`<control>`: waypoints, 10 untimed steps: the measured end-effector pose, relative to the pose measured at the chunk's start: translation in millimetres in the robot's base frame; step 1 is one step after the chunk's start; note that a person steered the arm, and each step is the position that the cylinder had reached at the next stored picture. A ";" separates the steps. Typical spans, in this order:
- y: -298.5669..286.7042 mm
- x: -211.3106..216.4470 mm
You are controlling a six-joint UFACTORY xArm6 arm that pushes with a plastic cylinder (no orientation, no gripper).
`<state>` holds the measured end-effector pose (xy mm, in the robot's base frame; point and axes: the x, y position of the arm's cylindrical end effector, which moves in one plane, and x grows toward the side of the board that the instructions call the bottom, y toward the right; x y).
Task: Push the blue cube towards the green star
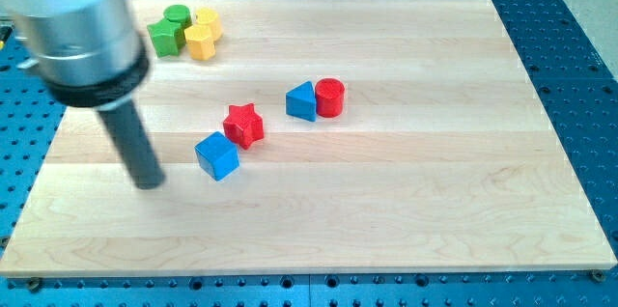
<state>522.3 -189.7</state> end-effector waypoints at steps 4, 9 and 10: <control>61.7 -32.8; 156.3 -101.2; 110.7 -125.4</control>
<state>396.9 -79.0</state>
